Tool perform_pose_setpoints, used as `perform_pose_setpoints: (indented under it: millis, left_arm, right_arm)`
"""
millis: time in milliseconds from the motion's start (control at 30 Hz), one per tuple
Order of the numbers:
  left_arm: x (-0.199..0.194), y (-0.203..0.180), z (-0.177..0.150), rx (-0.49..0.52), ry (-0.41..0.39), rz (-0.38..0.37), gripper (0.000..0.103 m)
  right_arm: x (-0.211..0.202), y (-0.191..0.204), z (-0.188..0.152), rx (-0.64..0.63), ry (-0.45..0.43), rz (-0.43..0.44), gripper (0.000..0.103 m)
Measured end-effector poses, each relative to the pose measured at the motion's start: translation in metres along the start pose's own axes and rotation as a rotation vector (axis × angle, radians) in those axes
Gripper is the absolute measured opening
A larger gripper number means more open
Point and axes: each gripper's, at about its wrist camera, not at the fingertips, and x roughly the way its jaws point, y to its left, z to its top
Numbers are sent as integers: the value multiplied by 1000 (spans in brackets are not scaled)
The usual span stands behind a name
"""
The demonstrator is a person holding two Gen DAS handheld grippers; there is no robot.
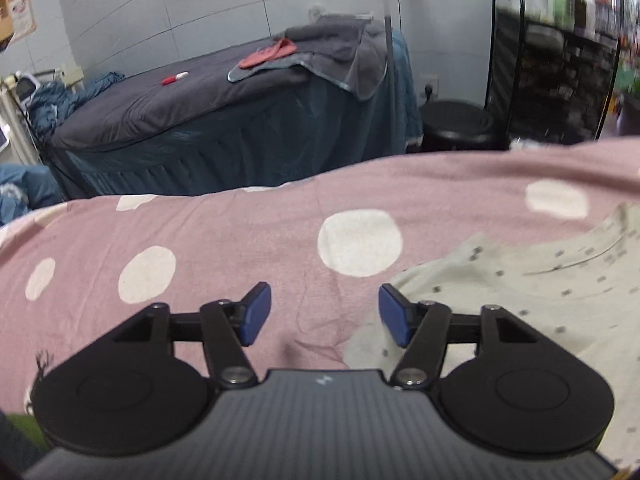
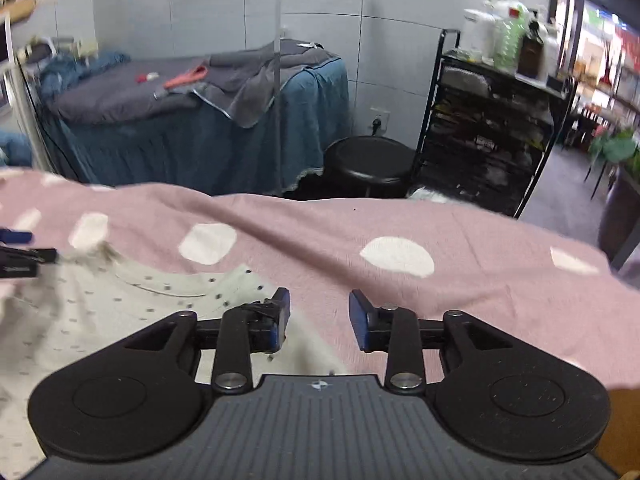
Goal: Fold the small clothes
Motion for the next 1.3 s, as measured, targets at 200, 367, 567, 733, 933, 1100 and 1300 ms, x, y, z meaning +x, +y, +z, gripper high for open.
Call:
perform_pose_setpoints:
  millis: [200,367,567,733,933,1100,1300]
  left_arm:
    - [-73,-6,-45,-53,-17,-111,90]
    - [-116,-24,-104,-7,41,-118,91]
    - [-154,-29,-161,1,102,-109,92]
    - [-184,-5,-197,-24,117,-35,92]
    - [-223,50,-212,-141,91,10,92]
    - [-244,67,-218,-179,110,-19,91]
    - [-262,57,-231,-11,93,78,77]
  right_arm:
    - [-57,18,-52,-95,44,20,73]
    - [-64,47,-103,-332,67,-71,73]
    - [-55,49,-123,-374,59,-198,8]
    - [-54,36,-122,-312,72,-281,8]
    - [-74,39,-126,-244,43,-242,92]
    - [-123,59,-133,-211,-57,-207,94]
    - [-166,80,-166,-1,-72,67,103]
